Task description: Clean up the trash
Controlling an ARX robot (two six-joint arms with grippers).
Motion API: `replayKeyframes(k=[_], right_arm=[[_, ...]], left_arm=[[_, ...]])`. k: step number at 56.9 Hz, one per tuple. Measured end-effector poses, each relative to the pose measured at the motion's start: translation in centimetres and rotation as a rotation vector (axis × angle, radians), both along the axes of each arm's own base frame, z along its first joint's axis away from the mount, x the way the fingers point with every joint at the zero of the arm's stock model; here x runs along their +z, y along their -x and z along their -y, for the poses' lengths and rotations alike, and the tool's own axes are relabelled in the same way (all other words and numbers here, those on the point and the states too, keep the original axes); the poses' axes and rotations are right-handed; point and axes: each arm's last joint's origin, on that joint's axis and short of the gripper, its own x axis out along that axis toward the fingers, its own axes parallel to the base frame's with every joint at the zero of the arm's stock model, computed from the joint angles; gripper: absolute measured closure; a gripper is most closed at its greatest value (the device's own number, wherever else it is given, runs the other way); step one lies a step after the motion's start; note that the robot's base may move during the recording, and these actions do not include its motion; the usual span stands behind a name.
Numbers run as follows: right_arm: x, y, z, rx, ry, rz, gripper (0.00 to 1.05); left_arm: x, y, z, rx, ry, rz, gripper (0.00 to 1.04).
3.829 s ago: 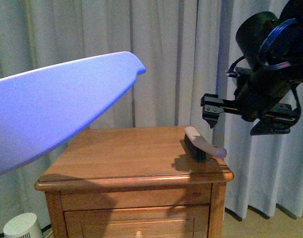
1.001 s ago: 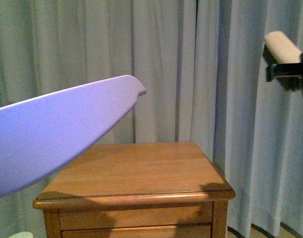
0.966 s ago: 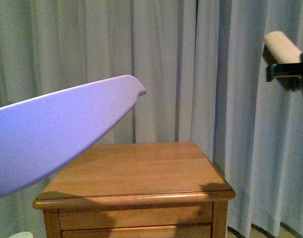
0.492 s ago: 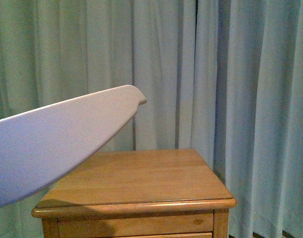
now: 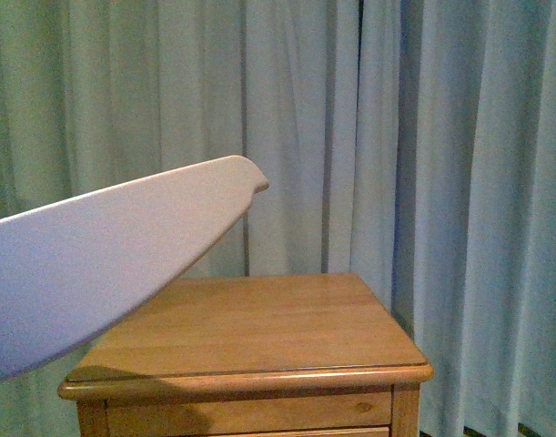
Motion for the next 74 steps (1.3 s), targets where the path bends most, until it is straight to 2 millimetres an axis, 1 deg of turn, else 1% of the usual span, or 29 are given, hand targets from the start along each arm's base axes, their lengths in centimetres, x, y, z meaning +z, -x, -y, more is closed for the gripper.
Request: replayKeyframes(k=[13, 23, 74], right_arm=[[-0.4, 0.8, 0.6, 0.005, -0.028, -0.001, 0.84], [-1.1, 0.6, 0.5, 0.018, -0.038, -0.010, 0.84], [-1.1, 0.5, 0.5, 0.020, -0.049, -0.003, 0.84]], left_arm=[[0.0, 0.0, 0.0, 0.000, 0.000, 0.000, 0.76], [0.0, 0.0, 0.0, 0.000, 0.000, 0.000, 0.76], [0.0, 0.0, 0.0, 0.000, 0.000, 0.000, 0.76]])
